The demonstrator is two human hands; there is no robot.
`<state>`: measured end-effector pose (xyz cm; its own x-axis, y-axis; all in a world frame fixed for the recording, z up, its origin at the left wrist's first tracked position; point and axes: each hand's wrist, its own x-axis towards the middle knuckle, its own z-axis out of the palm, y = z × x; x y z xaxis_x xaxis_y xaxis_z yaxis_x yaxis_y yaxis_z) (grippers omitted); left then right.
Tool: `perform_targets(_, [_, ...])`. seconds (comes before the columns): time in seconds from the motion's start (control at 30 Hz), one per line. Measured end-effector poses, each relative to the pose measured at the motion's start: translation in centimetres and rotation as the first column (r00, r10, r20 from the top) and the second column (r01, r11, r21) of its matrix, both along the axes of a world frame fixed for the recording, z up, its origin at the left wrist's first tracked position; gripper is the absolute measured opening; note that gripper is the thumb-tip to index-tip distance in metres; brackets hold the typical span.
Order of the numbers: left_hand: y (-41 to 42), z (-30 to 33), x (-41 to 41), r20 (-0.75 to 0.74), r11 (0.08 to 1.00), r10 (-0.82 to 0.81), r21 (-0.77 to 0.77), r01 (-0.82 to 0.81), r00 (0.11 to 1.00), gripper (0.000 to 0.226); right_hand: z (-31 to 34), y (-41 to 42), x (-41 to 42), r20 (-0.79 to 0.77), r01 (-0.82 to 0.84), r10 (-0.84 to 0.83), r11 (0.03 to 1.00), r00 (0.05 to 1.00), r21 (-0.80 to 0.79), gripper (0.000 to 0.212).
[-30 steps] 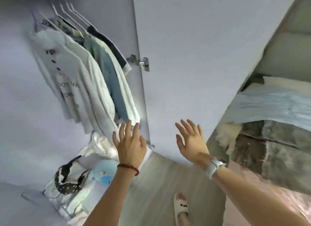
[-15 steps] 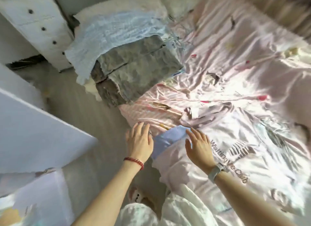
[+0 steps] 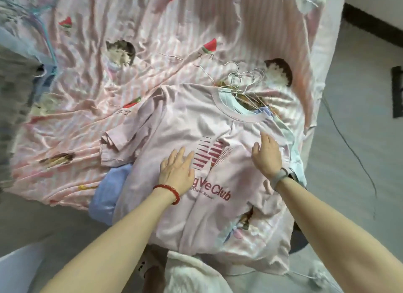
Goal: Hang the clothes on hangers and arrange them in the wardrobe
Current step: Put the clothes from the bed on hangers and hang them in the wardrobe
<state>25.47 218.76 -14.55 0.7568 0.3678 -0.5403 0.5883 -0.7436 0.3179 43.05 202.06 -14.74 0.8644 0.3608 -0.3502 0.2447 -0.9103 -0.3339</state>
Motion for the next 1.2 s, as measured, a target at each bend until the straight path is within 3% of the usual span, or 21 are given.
perform_targets(0.2, [-0.7,-4.1,0.2,-0.191,0.989,-0.146,-0.012,0.147,0.971,0.064,-3.8,0.4,7.1,-0.033,0.014,-0.016,0.998,0.999,-0.067,0.050])
perform_targets(0.33, [-0.1,-4.8,-0.1,-0.196,0.984,-0.180,-0.029,0.178,0.964,0.064,-5.1,1.4,8.2,-0.035,0.100,-0.105,0.989,0.994,-0.113,0.036])
perform_targets(0.47, [0.6,-4.3,0.7,-0.194,0.984,-0.174,-0.054,0.167,0.965,0.057,-5.4,1.4,8.6,-0.049,0.192,-0.197,0.977,0.979,-0.097,0.040])
perform_targets(0.6, [1.6,-2.6,3.2,-0.008,0.998,-0.054,-0.033,0.054,0.999,0.052,-5.0,1.0,9.0,-0.075,0.229,-0.232,0.972,0.970,-0.050,0.033])
perform_targets(0.7, [2.7,-1.1,6.3,0.235,0.998,0.065,-0.003,-0.066,0.970,0.055,-4.1,0.2,6.5,0.091,0.237,-0.246,0.967,0.965,0.096,0.036])
perform_targets(0.8, [4.5,0.7,9.7,0.401,0.977,-0.025,0.206,-0.063,0.916,0.061,-2.9,-1.3,3.5,0.247,0.124,-0.172,0.972,0.954,0.199,0.035])
perform_targets(0.9, [6.2,2.2,12.2,0.343,0.950,-0.173,0.307,0.064,0.923,0.061,-1.5,-2.4,2.4,0.279,0.118,-0.196,0.955,0.940,0.273,0.043])
perform_targets(0.97, [6.9,2.8,12.7,0.274,0.949,-0.243,0.267,0.169,0.931,0.051,-0.5,-2.5,2.2,0.285,0.117,-0.204,0.948,0.936,0.297,0.049])
perform_targets(1.1, [7.3,4.8,10.5,0.344,0.974,-0.221,0.116,0.193,0.913,0.028,1.3,-1.9,1.9,0.318,0.025,-0.150,0.931,0.936,0.364,0.045])
perform_targets(1.2, [7.4,6.0,5.8,0.365,0.987,-0.155,0.085,0.133,0.918,0.021,2.0,-1.1,0.8,0.242,-0.047,-0.063,0.904,0.968,0.424,0.041])
